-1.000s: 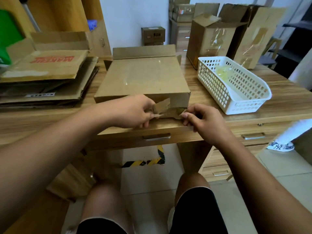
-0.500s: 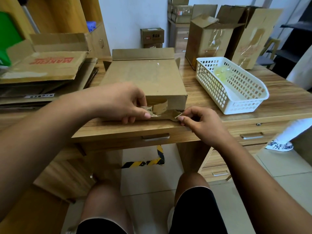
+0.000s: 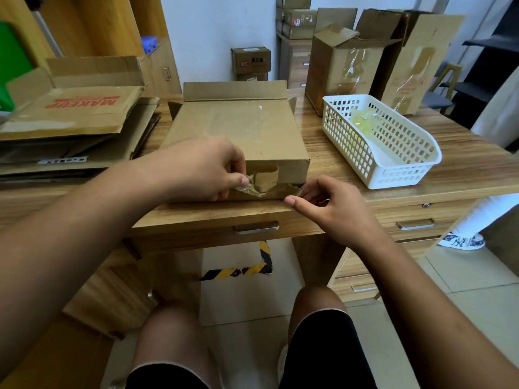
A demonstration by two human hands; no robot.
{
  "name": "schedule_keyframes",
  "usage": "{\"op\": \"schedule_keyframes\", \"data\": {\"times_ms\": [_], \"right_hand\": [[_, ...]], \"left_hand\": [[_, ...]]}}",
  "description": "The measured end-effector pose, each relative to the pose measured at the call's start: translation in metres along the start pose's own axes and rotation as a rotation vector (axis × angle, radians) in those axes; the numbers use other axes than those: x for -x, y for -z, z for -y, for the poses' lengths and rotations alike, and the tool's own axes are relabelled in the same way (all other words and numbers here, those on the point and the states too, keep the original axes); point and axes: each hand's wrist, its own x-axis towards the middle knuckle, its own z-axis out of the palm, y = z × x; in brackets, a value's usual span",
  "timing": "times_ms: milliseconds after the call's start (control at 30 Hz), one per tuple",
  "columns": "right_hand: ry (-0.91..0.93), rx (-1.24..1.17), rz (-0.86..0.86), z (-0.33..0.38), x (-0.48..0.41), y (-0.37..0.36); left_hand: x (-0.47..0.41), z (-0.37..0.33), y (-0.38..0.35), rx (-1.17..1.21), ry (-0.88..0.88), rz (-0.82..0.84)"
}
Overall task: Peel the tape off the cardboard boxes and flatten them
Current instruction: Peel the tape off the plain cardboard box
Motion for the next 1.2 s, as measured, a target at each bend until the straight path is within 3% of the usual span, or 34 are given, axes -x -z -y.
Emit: {"op": "schedule_keyframes", "data": {"times_ms": [167,433,733,967,1200], "right_hand": [[-0.013,0.047,-0.125,-0.003,-0.007,-0.009],[-0.115,-0.163,-0.050,-0.001,-0.019,0.002],[-0.106,-0.078,0.014,0.007,-0.027,0.009],[0.145,0.042,0.003,0.022,-0.031,0.015],[0.210,0.041,0.114,0.017,-0.040,0.005]], "left_hand": [[0.001,0.004,-0.002,-0.013,0.000,0.000],[0.002,0.006,-0.002,-0.059,-0.035,0.017],[-0.001,0.009,-0.003,-0.078,-0.060,-0.018],[-0.002,0.009,-0.006,-0.074,-0.044,-0.037],[0.002,0.014,-0.005,-0.020,-0.024,-0.037]]}}
